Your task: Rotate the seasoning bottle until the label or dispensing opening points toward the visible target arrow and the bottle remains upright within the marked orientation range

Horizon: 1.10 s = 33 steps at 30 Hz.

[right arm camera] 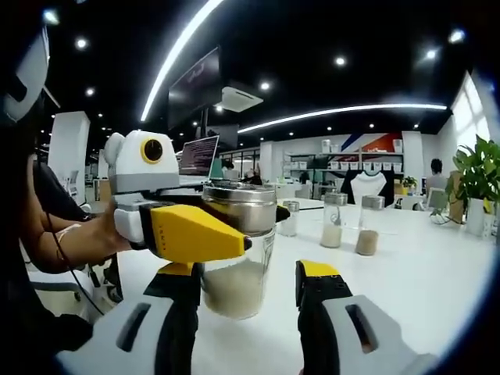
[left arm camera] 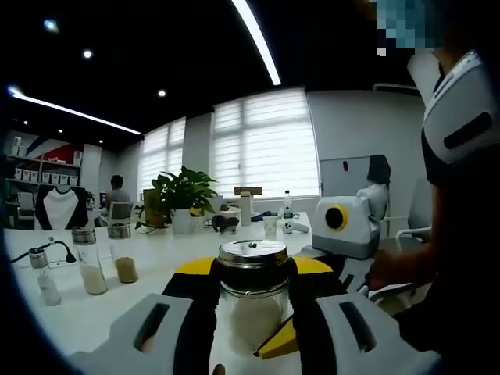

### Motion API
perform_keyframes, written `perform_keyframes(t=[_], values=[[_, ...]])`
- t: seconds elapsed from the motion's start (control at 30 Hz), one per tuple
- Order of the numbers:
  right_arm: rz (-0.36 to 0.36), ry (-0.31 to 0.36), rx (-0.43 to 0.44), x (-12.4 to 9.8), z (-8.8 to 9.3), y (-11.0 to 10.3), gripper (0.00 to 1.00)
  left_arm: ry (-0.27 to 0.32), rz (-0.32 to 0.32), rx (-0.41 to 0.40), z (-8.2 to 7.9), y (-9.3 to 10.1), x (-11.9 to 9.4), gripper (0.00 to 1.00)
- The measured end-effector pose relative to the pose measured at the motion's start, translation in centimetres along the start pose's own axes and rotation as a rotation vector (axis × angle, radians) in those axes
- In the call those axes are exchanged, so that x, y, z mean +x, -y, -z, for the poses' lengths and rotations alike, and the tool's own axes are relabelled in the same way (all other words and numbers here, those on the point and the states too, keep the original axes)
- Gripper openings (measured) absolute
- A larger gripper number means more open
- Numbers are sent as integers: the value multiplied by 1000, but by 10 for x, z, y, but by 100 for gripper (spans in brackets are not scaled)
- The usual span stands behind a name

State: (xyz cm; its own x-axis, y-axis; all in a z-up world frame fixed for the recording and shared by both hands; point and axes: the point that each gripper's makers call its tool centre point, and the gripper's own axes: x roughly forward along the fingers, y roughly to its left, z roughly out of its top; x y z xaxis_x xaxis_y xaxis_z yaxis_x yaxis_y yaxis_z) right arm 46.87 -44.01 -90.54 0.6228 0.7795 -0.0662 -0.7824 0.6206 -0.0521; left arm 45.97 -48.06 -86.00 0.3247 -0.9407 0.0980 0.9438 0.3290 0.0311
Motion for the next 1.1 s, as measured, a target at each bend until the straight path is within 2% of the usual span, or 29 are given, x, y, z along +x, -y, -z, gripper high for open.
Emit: perform_keyframes(t=[0.23,0.43,0.63,0.8,1.1], values=[[-10,7,3,-1,-1,-6,40,-17,23,-9,5,3,0,37],[-9,11,18,-2,-1,-7,40,-26,42,-20,7,4,-1,37],[-20,13,23,-2,1,-11,34,-35,54,-23,9,5,-1,37],[-26,-3,20,0,4,-12,34,-54,70,-31,15,5,-2,37],[-30,-3,28,0,5,-11,33,-52,79,-48,17,5,-3,37]])
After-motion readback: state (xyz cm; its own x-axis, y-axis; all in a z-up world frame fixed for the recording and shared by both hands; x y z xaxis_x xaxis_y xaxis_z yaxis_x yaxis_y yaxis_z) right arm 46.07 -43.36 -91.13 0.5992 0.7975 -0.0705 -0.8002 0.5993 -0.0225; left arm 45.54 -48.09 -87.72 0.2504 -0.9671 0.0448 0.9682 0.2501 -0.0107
